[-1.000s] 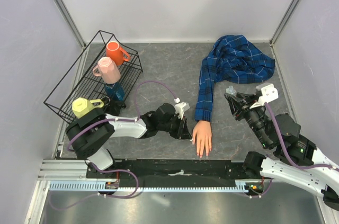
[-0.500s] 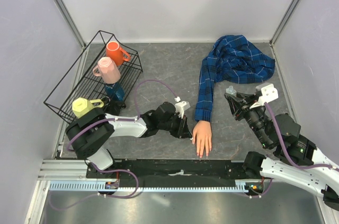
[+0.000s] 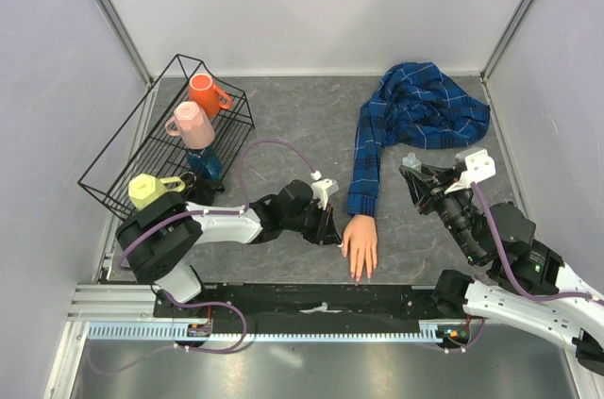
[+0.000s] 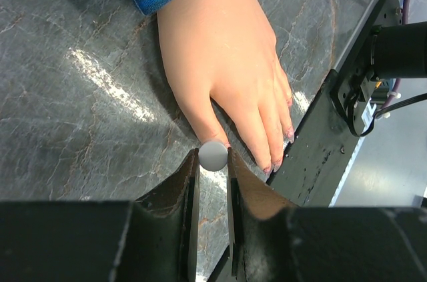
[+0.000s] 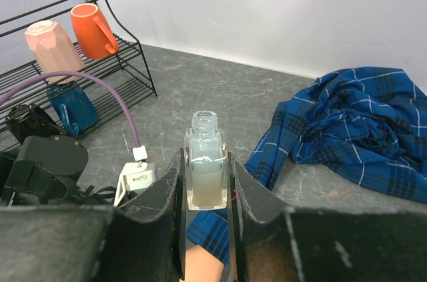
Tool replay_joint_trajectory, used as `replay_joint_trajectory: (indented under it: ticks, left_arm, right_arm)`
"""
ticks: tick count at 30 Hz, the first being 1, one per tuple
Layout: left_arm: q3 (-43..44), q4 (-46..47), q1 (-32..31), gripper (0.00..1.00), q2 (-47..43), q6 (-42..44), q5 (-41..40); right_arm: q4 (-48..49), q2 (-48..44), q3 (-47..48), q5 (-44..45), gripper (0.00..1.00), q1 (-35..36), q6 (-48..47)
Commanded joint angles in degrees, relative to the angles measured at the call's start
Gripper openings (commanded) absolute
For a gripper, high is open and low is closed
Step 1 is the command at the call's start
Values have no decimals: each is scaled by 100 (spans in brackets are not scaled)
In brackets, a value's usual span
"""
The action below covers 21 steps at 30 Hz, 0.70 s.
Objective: Paint the nails
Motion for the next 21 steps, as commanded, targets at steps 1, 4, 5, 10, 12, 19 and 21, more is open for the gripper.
replay_joint_trajectory:
  ticks: [1, 4, 5, 10, 12, 19, 21]
  left_arm:
    - [190, 89, 27, 2, -148, 258, -107]
    - [199, 89, 36, 2, -157, 276, -98]
    - [199, 89, 36, 2, -166, 276, -98]
    - [208, 89, 27, 2, -166, 293, -106]
    - [208, 89, 36, 2, -175, 302, -80]
    - [217, 89, 36, 2, -192, 294, -62]
    - [208, 89, 27, 2, -201, 285, -36]
  right_arm:
    - [135, 22, 0, -46, 0, 5, 20]
    - [135, 39, 9, -55, 0, 5, 29]
    - [135, 39, 0, -55, 0, 5, 29]
    - [135, 39, 0, -55, 0, 13, 29]
    - [135, 40, 0, -55, 0, 5, 29]
    - [126, 48, 0, -55, 0, 5, 29]
    - [126, 39, 0, -63, 0, 5, 29]
